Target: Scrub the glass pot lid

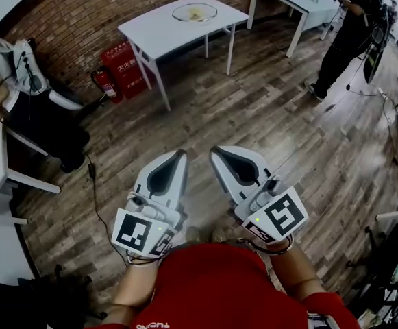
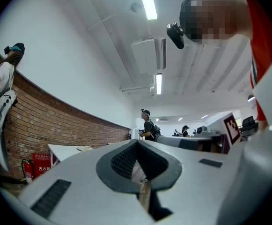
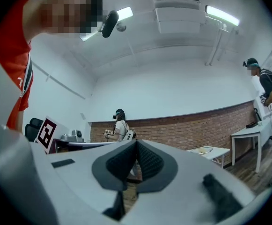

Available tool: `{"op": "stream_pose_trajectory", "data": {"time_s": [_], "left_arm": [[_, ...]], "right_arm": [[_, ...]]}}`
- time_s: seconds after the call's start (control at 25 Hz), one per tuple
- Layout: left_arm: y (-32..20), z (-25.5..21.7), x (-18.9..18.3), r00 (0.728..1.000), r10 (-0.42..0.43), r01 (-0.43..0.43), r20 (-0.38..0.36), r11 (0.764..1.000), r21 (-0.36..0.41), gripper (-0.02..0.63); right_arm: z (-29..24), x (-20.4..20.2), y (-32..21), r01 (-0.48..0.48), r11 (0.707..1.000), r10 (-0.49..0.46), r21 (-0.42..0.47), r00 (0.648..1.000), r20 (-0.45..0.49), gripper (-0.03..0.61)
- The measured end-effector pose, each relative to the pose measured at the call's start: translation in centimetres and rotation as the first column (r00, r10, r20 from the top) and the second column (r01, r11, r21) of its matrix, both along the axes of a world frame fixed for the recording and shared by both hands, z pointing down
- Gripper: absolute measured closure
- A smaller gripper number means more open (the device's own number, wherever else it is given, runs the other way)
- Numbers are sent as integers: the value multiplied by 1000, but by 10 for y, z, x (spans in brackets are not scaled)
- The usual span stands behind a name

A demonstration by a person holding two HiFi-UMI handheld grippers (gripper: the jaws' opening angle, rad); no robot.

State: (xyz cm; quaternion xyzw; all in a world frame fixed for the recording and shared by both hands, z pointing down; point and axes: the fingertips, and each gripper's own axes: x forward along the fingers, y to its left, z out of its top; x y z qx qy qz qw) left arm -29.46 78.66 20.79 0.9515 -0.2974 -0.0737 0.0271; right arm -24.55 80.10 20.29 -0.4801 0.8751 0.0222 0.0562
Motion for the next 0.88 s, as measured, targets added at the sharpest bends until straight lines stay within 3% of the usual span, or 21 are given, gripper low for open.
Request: {"op": "stream_pose_trajectory", "data": {"time_s": [0.48,0.88], "left_arm": [[-19,-5,40,999,-40,40,-8,999,16,597],[-69,9,67,998,-59,59,12,998,20,597]], "right_arm": [[6,51,-9,4,1000,-4,13,1000,-29,549],[26,90,-60,-24,1000,23,-17,999,-26,549]]}}
